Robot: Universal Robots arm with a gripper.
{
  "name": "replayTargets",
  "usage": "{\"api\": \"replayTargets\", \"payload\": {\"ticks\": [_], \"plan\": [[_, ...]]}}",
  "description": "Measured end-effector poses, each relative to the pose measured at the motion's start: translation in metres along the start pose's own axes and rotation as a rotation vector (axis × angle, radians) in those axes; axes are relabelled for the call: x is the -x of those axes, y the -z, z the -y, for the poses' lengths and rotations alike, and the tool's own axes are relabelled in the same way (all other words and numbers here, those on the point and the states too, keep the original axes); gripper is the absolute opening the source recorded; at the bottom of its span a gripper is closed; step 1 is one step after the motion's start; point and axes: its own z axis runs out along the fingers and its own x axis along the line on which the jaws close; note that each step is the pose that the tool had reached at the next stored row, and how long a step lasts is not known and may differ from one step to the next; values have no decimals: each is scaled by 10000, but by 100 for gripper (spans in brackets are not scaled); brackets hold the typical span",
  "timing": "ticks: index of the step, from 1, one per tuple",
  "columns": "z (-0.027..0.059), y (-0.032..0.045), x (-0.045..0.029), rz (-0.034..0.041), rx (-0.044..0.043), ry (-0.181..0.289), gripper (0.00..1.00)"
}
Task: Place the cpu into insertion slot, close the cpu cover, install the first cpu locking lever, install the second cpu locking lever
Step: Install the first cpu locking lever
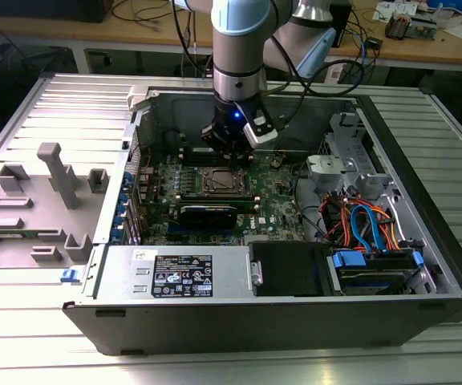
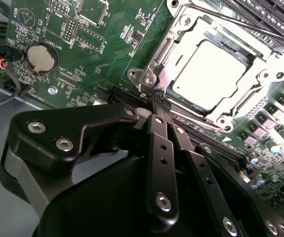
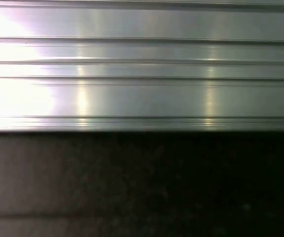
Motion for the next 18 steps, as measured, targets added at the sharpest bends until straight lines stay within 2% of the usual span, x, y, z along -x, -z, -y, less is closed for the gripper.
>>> {"api": "replayTargets", "payload": {"ticks": [18], "plan": [[28, -3, 0, -4, 5, 0, 11]]}}
